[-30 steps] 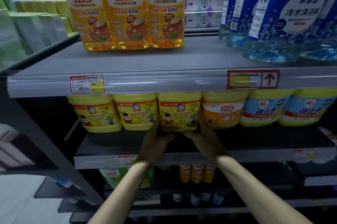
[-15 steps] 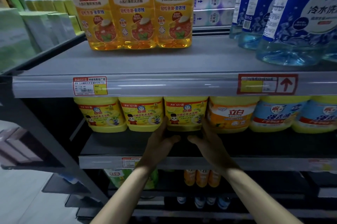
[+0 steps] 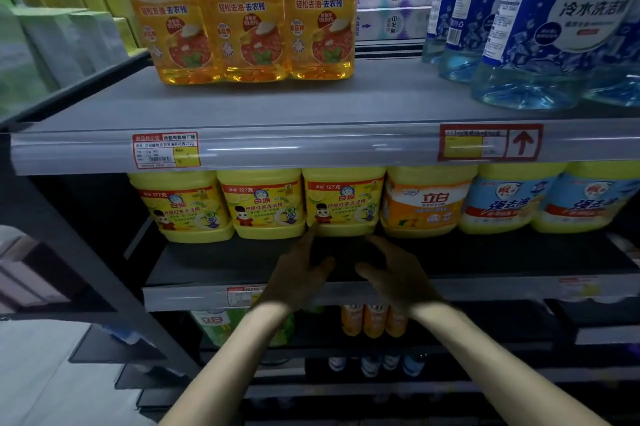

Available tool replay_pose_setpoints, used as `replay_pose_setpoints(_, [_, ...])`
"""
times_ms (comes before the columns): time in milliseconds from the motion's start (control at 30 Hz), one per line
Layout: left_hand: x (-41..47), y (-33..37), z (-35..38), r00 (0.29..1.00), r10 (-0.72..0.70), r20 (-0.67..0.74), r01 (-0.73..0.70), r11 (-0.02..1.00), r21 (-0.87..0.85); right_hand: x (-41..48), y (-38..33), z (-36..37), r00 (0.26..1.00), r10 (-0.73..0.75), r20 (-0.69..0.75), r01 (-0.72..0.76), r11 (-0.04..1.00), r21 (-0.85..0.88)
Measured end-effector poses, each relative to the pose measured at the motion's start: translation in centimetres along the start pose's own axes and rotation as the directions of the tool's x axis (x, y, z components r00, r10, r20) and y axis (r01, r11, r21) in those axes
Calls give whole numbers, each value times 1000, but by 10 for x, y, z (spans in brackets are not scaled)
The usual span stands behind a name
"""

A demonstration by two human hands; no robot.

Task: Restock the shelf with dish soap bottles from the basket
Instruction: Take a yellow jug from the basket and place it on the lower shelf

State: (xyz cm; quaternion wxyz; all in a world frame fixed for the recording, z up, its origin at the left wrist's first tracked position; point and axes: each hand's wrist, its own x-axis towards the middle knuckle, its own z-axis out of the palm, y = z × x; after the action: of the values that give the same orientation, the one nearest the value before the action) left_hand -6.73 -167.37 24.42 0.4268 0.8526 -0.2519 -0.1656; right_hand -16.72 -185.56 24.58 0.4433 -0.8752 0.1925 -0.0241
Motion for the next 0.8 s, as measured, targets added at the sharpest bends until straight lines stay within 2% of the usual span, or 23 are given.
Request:
replay_pose_setpoints(100, [-13,3,2,993,85,78,-101,966,238,-20,-1,-3,999,23,-39,-29,986,-164])
replay_pose_setpoints(233, [-38,10,4,982,23,187,-96,914,393,-63,0,-9,999,37,-36,-46,949,-312])
replay_pose_setpoints(300, [-54,16,8,976,16,218,-108,902,418,-82,4,-10,995,89,-43,-99,911,-400])
replay_pose_setpoints(400, [-79,25,24,981,51,185,-133,876,464,-106,13,-11,981,180,-77,-193,821,-538])
replay_pose_setpoints(567, [-104,38,61,962,164,220,-254,837,485,-137,36,-17,987,136,-81,-154,704,-693])
replay_pose_setpoints(667, [-109,40,87,947,126,296,-268,815,514,-151,58,-21,983,157,-94,-176,676,-715])
replay_pose_setpoints(800, [-115,48,127,934,130,332,-294,806,513,-175,91,-32,975,199,-97,-213,720,-660])
